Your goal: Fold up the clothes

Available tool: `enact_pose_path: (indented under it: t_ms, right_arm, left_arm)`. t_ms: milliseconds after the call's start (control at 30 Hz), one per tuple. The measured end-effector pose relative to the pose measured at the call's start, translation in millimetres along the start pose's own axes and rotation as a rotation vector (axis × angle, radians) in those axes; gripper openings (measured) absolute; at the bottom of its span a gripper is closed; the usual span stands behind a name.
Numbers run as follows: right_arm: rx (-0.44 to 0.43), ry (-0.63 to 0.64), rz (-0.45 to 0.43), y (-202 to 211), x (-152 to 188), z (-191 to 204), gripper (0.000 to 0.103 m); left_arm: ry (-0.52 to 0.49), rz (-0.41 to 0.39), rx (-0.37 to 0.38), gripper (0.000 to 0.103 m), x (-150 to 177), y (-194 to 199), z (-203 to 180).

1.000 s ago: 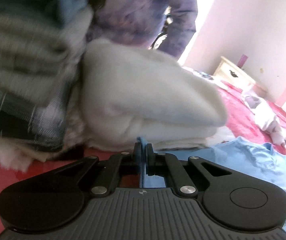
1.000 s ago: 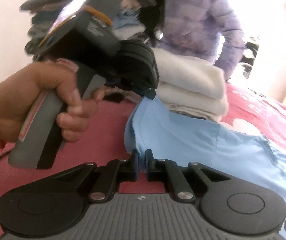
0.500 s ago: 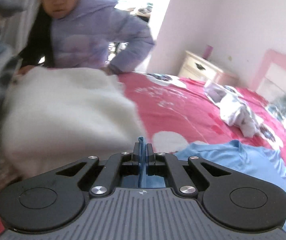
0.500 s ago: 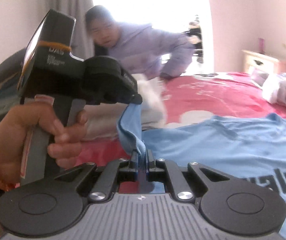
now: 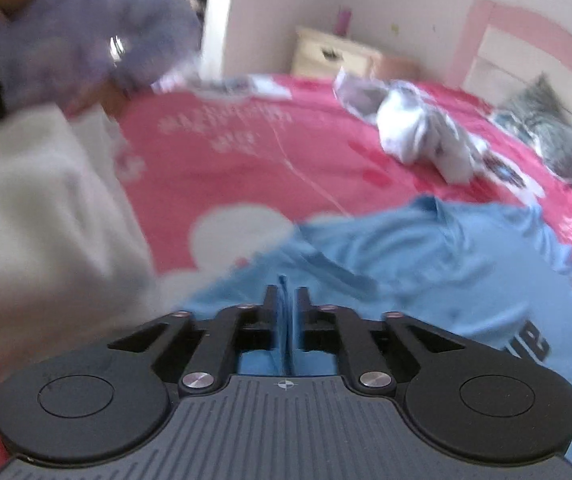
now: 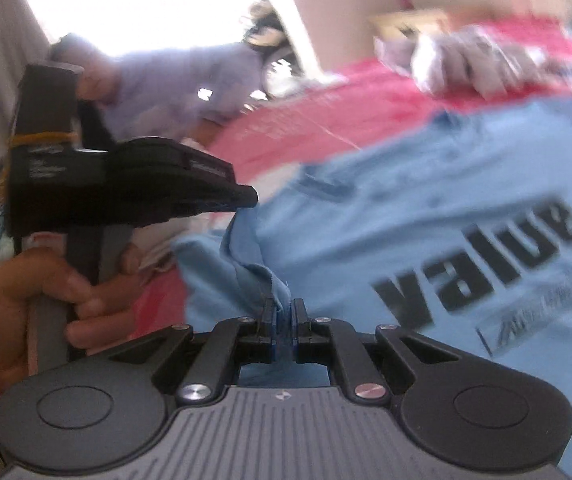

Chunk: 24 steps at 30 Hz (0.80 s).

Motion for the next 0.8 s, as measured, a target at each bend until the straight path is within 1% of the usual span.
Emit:
enact_pose_path:
  t_ms: [33, 100, 167, 200, 267, 367, 433, 500, 533, 567, 600, 667, 733, 767, 800]
  right_arm:
    - [0.004, -0.025, 0.008, -2, 0, -6, 0.008]
    - [0.011, -0.076, 0.025, -5, 1, -17, 0.011]
    - [0.018, -0.127, 0.042, -8, 2, -29, 0.013]
    - [0.016, -0.139, 0.04, -7, 1, -32, 0.015]
    - [0.03, -0.132, 0.025, -2, -3, -35, 0.021]
    - [0.055, -0.095, -0.006, 8, -12, -39, 0.022]
    - [0.049, -0.043, -0.017, 11, -19, -37, 0.022]
    - [0.003, 0.011, 0.0, 1, -31, -35, 0.022]
    - [-0.021, 0.037, 0.01, -5, -37, -33, 0.022]
    - [-0.055, 0.051, 0.03, -15, -45, -31, 0.028]
    - [-0.092, 0.061, 0.053, -27, -55, -29, 0.034]
    - [-0.138, 0.058, 0.098, -55, -74, -27, 0.035]
    - [-0.152, 0.053, 0.144, -83, -87, -24, 0.035]
    - [-0.16, 0.052, 0.171, -96, -91, -22, 0.038]
    - [-0.169, 0.052, 0.198, -108, -94, -20, 0.038]
  left_arm:
    - [0.021, 0.001, -0.005, 0.034, 0, -1, 3]
    - [0.078, -0.044, 0.011, 0.035, -1, 7, 13]
    - [0.146, -0.068, 0.025, 0.037, -2, 18, 26]
    - [0.17, -0.075, 0.03, 0.037, -1, 24, 31]
    - [0.183, -0.079, 0.029, 0.037, 4, 39, 39]
    - [0.151, -0.042, 0.033, 0.038, 20, 61, 42]
    - [0.137, 0.025, 0.05, 0.038, 37, 67, 38]
    - [0.126, 0.103, 0.079, 0.038, 54, 70, 32]
    - [0.113, 0.125, 0.076, 0.038, 62, 69, 28]
    - [0.099, 0.143, 0.071, 0.038, 69, 69, 23]
    - [0.091, 0.146, 0.062, 0.038, 73, 68, 20]
    - [0.075, 0.148, 0.045, 0.038, 81, 66, 14]
    - [0.047, 0.134, 0.022, 0.038, 85, 66, 10]
    - [0.04, 0.13, 0.015, 0.038, 86, 67, 8]
    - [0.035, 0.127, 0.01, 0.038, 87, 68, 7]
Point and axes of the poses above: each gripper's, at about its wrist camera, not at the fingertips, and y roughly against the way its jaws point, z to its left, x to its underside, the point moved 2 cm from there along -y, roughly the way its jaws point, and after that the axes turned 3 degrees about -z, right-handed, at the moved point
